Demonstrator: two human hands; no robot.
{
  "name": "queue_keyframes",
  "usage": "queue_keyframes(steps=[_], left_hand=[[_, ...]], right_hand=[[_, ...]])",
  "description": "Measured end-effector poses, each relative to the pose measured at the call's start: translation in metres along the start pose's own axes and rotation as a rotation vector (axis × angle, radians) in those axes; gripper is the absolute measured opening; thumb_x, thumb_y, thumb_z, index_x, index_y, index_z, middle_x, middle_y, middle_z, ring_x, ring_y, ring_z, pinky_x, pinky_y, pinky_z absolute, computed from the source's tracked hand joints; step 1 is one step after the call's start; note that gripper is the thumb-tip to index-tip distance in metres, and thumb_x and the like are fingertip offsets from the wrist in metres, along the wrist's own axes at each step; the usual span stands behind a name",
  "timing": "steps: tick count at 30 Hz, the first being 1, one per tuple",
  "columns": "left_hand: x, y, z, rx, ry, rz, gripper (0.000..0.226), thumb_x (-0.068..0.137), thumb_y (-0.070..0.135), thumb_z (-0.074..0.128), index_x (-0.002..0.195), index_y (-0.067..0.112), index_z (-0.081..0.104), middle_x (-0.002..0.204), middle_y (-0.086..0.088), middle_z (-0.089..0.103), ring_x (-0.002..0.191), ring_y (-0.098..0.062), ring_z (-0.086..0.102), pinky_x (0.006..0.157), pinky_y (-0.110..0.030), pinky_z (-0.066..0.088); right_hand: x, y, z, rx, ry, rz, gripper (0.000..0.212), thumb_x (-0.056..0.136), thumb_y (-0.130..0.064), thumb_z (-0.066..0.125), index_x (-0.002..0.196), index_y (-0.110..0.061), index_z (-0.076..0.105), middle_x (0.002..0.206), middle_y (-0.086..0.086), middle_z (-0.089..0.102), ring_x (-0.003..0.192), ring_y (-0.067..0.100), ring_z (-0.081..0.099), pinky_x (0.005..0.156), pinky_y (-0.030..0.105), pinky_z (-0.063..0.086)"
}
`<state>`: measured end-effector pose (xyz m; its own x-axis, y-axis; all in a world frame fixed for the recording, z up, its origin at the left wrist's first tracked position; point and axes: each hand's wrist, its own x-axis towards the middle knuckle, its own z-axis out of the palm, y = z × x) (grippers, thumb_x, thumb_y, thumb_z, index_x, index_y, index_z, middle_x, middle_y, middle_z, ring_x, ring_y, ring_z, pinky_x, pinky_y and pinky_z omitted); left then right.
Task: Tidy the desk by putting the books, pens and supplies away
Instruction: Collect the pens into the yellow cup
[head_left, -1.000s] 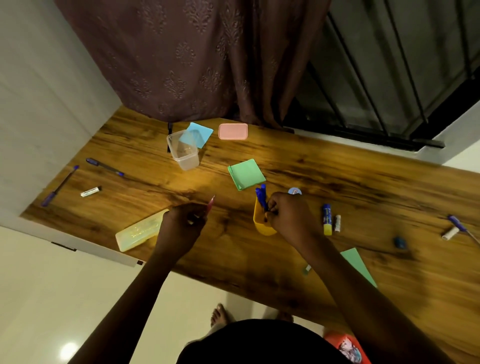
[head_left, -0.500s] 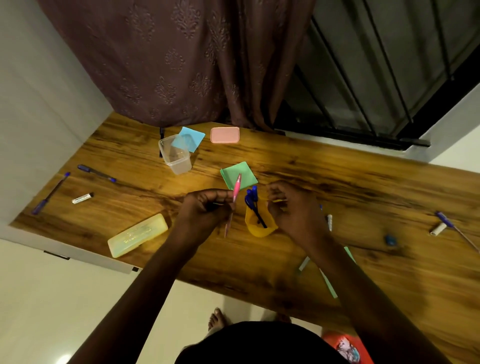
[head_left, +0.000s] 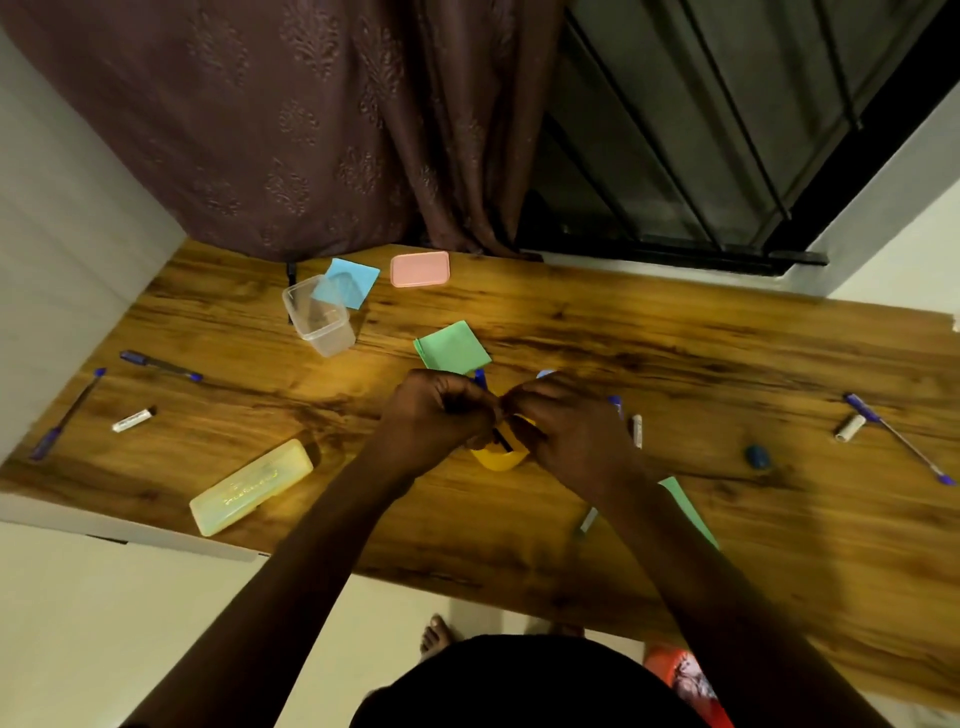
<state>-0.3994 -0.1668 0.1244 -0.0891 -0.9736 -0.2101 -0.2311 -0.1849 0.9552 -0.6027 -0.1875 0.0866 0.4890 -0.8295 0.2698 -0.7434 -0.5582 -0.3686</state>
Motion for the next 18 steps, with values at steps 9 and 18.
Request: queue_keyframes(steps=[9,18], left_hand=[[-0.005,-0.006,-0.004,-0.447,0.103,-0.187,0.028,0.102,0.012,0.052,0.113,-0.005,0.071,0.108,-0.025,0.074,0.104,-0.042,0.072,0.094,-0.049,0.058],[-0.01,-0.019,0.011,-0.209,0.136,-0.174,0.013,0.094,0.006,0.066,0.1,0.007,0.078,0.098,-0.014,0.078,0.094,-0.033,0.076,0.092,-0.05,0.06]], right_hand=[[0.007,-0.004,0.002,0.138,-0.137,0.169,0.025,0.093,-0.034,0.057,0.114,-0.028,0.07,0.102,-0.003,0.075,0.089,0.022,0.072,0.072,0.041,0.058],[0.044,-0.008,0.001,0.009,-0.258,0.232,0.021,0.091,-0.021,0.068,0.112,-0.024,0.069,0.108,0.004,0.074,0.098,0.025,0.069,0.074,0.035,0.056]])
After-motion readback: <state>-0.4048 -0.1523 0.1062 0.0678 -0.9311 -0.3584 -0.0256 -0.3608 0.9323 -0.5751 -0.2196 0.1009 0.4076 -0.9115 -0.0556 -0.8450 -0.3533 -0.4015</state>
